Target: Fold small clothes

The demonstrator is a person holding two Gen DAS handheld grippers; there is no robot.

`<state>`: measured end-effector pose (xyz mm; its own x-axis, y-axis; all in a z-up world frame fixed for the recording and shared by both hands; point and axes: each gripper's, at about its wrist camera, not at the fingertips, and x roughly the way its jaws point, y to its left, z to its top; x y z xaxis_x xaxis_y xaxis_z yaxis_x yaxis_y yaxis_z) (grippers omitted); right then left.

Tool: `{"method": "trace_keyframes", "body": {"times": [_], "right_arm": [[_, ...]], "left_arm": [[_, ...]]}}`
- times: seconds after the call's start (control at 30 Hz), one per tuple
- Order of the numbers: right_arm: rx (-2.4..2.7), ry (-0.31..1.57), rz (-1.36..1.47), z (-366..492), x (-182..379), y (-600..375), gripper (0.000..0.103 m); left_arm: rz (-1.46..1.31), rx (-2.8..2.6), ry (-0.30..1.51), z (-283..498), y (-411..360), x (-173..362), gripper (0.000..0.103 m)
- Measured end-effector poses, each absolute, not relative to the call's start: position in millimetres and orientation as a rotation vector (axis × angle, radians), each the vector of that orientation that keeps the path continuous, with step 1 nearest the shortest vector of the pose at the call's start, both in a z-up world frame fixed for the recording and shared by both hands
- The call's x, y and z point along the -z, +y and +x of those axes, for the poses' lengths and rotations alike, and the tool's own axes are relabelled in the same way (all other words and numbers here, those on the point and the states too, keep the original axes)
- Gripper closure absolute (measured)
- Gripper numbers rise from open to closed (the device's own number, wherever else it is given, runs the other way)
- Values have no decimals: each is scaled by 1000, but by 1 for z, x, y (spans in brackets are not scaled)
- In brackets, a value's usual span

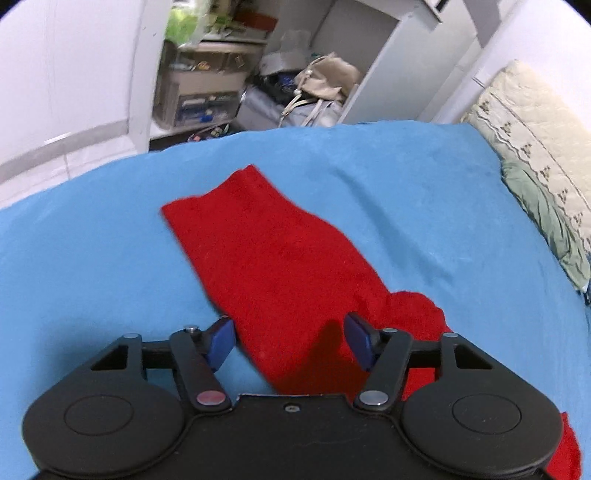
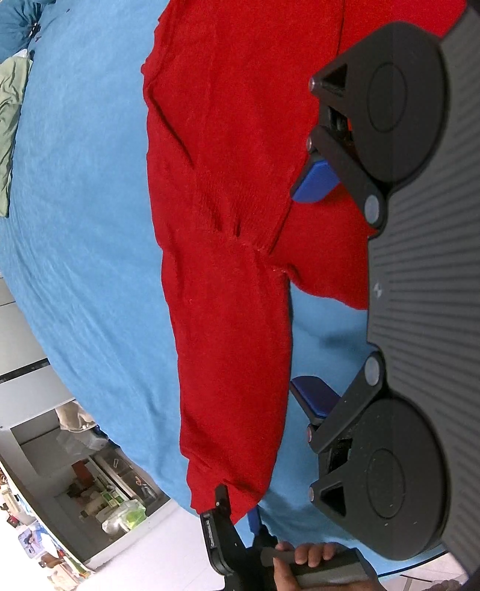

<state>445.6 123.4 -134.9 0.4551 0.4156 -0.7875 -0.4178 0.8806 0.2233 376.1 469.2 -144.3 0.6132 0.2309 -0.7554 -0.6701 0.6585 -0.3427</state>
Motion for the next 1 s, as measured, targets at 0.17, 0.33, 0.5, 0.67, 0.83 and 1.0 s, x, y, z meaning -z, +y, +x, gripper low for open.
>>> {"method": "trace_keyframes", "body": {"times": [0.17,0.33,0.5,0.67,0.83,1.0], "right_arm": [[-504,957,13,450,136,119,0],[-493,946,28,454,134,108,0],[-476,915,49,455,120,84,0],[-435,874,94,455,98,44,0],[-371,824,117,453,77,-9,0],[-268,811,153,450,67,-74,0]], "left_arm": [[-607,-606,745,392,474,148,90],[-554,-632,738,398,463,136,98],[-460,-584,700,409,432,102,98],[-317,-458,653,431,371,64,98],[-174,-270,614,456,278,39,98],[-97,-62,619,471,170,46,98]]}}
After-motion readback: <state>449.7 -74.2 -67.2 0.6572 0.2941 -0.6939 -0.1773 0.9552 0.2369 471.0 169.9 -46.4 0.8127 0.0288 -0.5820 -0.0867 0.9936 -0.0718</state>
